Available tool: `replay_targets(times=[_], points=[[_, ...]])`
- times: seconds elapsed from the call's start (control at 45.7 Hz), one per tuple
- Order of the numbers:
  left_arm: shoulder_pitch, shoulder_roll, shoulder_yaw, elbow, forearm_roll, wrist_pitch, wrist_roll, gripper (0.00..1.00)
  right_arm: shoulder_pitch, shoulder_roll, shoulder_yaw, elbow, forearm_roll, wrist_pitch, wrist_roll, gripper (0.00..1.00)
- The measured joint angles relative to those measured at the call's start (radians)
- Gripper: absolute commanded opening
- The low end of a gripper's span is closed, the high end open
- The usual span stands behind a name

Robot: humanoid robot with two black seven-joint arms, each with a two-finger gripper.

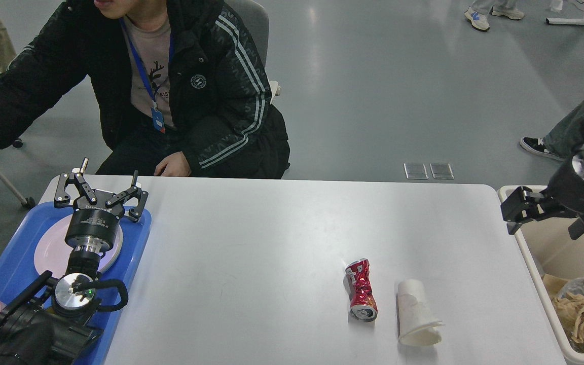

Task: Tidy desktop
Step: 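Raise the right gripper out of the bin toward the white cup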

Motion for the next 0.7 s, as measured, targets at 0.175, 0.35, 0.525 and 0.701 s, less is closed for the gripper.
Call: replay_targets(times=[0.175, 0.35, 0.525, 0.701], points=[[0.000, -0.001, 0.000, 0.000, 0.000, 0.000, 0.000, 0.96, 0.160, 0.084, 0.023, 0.150, 0.002, 0.032, 0.001, 1.00], [0.001, -0.001, 0.000, 0.000, 0.000, 0.002, -0.002, 0.96, 0.234, 0.160, 0.094, 0.276, 0.046, -0.048, 0.002, 1.00], [0.001, -0.001, 0.000, 0.000, 0.000, 0.002, -0.002, 0.96, 0.205, 0.204, 0.131, 0.302, 0.067, -0.178, 0.001, 1.00], [0.001, -0.001, 0.000, 0.000, 0.000, 0.002, -0.002, 0.96, 0.119, 0.209, 0.152, 0.293, 0.068, -0.278, -0.001, 1.00]])
